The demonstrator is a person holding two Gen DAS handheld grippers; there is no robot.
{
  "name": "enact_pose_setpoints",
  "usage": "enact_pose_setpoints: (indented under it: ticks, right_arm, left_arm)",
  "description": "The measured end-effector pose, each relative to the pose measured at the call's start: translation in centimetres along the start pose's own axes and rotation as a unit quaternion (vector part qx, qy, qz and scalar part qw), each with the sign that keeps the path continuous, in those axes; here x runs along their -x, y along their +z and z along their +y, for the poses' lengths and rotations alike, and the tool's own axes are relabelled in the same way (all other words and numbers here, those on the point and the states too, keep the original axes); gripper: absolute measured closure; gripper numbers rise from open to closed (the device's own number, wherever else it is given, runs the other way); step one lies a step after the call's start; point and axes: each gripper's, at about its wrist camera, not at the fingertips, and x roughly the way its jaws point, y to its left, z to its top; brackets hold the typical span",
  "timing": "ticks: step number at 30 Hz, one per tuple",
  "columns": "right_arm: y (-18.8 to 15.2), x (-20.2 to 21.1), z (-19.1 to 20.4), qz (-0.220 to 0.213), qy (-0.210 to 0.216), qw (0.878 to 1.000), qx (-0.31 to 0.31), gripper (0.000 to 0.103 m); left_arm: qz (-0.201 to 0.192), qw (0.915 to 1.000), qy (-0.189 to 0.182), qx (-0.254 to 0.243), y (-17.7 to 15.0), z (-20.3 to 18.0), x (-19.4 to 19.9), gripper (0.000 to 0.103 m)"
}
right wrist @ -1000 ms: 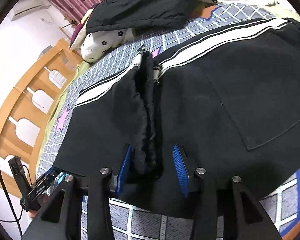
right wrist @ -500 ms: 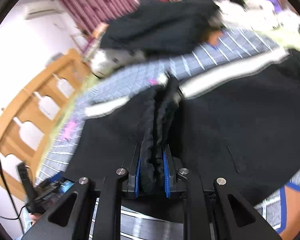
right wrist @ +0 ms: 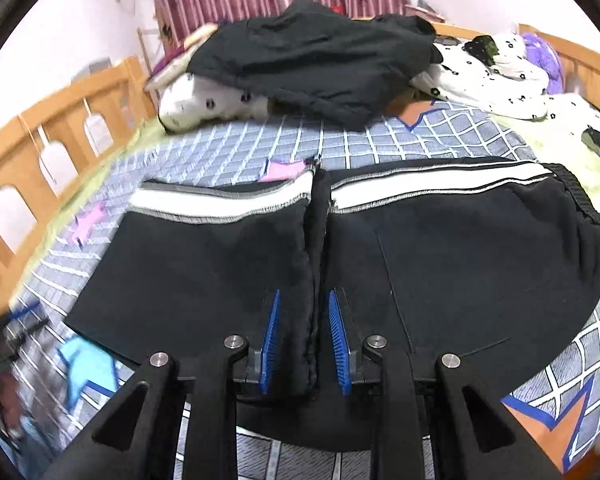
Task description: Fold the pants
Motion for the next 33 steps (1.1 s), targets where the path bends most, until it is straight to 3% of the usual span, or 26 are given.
enact_pose_setpoints:
  ticks: [4,6,8,9,10,12,15,17,18,19,21,23,25,27,28,31,33]
  right_arm:
    - [-2.4,-3.4,-0.7,0.067,0.001,0.998,-0.004,0.079]
    - [-2.0,-2.7,-0.4,0.061,0.003,0.998,0.005,0.079]
    - [-0.5,-1.7,-0.4,0.043,0.017,0.999,0.005,0.077]
    - [0.1,-1.2,-0.4,0.030,0.024,0.999,0.003,0.070]
    - [1.6,-1.1,-0.3,0.017,0.030,0.999,0.003,0.055]
    - [3.9,-1.9,0.0,0.009,0.039,0.999,0.010,0.045]
    - [7.3,-4.7,0.4,0.006,0.031,0.999,0.024,0.045]
    - [8.8,-8.1,0.3,0.037,0.029,0.999,0.022,0.045]
    - [9.2,-9.9,0.2,0.060,0.028,0.998,0.022,0.052]
    - [9.4,-11.9,0.1,0.089,0.027,0.995,0.024,0.075]
    - [9.1,-14.1,0.8,0.119,0.016,0.990,0.069,0.087]
    - [9.9,-12.9,1.3,0.071,0.016,0.992,0.106,0.088]
    - [10.7,-11.6,-0.4,0.038,0.050,0.997,0.046,0.087]
    - [10.5,-12.8,-0.7,0.067,0.043,0.996,0.041,0.085]
    - [9.7,-14.0,-0.3,0.088,0.020,0.994,0.069,0.084]
    - [8.7,-13.8,1.1,0.080,-0.014,0.989,0.121,0.076]
    - [8.8,-12.9,0.8,0.097,-0.012,0.989,0.113,0.073]
  left_arm:
    - [0.040,0.9990,0.017,-0.005,0.6,-1.0,-4.0,0.036]
    - [0.075,0.9965,0.033,-0.016,-0.9,-1.3,-6.3,0.035]
    - [0.068,0.9971,0.029,-0.014,-1.7,-1.2,-6.4,0.035]
    - [0.065,0.9976,0.024,-0.009,-1.7,-1.0,-6.1,0.035]
    - [0.067,0.9976,0.016,-0.004,-1.5,-0.7,-5.9,0.035]
    - [0.065,0.9978,0.008,0.007,-1.2,-0.1,-5.4,0.035]
    - [0.058,0.9980,0.022,0.012,-1.0,1.0,-4.8,0.035]
    - [0.056,0.9979,0.025,0.022,-1.0,1.9,-4.5,0.036]
    - [0.055,0.9977,0.026,0.029,-0.8,2.3,-4.5,0.036]
    - [0.054,0.9976,0.025,0.035,-0.7,2.7,-4.5,0.036]
    - [0.052,0.9973,0.026,0.046,-0.3,3.3,-4.7,0.036]
    - [0.045,0.9974,0.025,0.049,0.2,3.6,-4.8,0.036]
    - [0.042,0.9978,0.019,0.048,0.9,3.5,-5.0,0.036]
    - [0.048,0.9975,0.009,0.051,1.4,3.4,-5.4,0.036]
    - [0.048,0.9973,0.003,0.055,1.6,3.3,-5.7,0.036]
    - [0.062,0.9959,0.009,0.066,1.9,3.1,-6.4,0.036]
    - [0.068,0.9950,0.004,0.074,2.0,3.1,-6.7,0.036]
